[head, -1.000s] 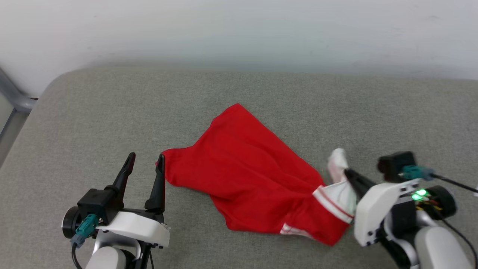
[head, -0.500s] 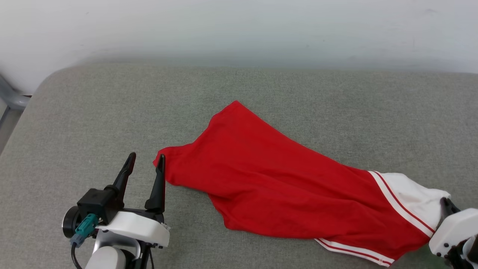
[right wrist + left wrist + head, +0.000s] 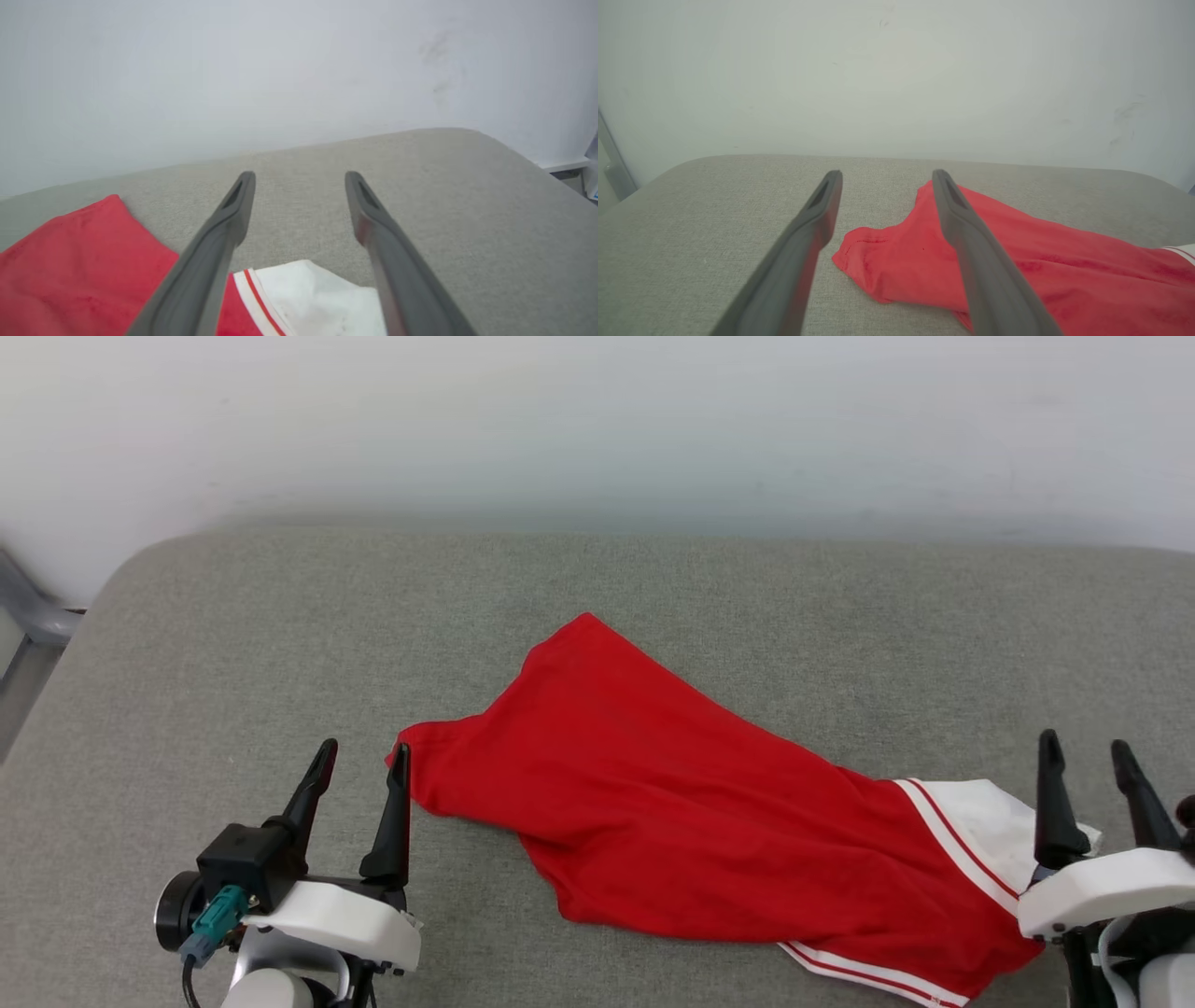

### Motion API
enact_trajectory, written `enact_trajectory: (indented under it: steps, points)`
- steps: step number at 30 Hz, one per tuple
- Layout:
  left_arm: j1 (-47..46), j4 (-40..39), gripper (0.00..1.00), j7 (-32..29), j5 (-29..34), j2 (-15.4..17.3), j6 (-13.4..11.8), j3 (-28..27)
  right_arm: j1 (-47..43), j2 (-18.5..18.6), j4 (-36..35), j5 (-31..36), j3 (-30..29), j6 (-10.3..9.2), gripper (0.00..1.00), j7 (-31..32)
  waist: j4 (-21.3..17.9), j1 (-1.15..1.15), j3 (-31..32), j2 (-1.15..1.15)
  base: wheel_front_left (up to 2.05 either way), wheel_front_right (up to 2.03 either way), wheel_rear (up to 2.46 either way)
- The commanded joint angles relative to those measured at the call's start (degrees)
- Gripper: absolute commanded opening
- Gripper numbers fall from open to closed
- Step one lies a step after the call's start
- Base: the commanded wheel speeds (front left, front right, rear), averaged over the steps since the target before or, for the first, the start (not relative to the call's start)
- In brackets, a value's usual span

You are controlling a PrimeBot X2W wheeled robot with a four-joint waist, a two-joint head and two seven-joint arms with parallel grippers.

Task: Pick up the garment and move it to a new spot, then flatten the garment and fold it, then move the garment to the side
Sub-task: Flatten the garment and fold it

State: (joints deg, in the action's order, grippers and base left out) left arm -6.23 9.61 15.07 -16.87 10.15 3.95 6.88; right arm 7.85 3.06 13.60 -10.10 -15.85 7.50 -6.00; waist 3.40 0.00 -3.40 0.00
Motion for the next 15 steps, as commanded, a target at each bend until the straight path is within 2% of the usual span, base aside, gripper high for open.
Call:
enact_trajectory:
  steps: [1, 4, 15]
  points:
    - [0.73, 0.19, 1.0, 0.13, 0.17, -0.17, -0.29, -0.11, -1.21, -0.15, -1.36, 0.34, 1.51, -0.02, 1.0, -1.12, -0.01, 0.0, 1.1, 0.0, 0.0, 0.0, 0.0]
    - [2.06, 0.58, 1.0, 0.13, 0.44, -0.28, -0.71, 0.14, -3.85, -0.14, -5.73, 1.01, 6.77, -0.02, 1.0, -2.07, -0.01, 0.0, 3.19, 0.0, 0.0, 0.0, 0.0]
    - [3.88, 1.0, 1.0, -0.36, 0.01, -0.01, -1.36, 0.8, -11.19, -0.19, -15.63, 0.24, 14.28, -0.02, 1.0, 1.97, -0.75, 0.0, 4.49, 0.0, 0.0, 0.0, 0.0]
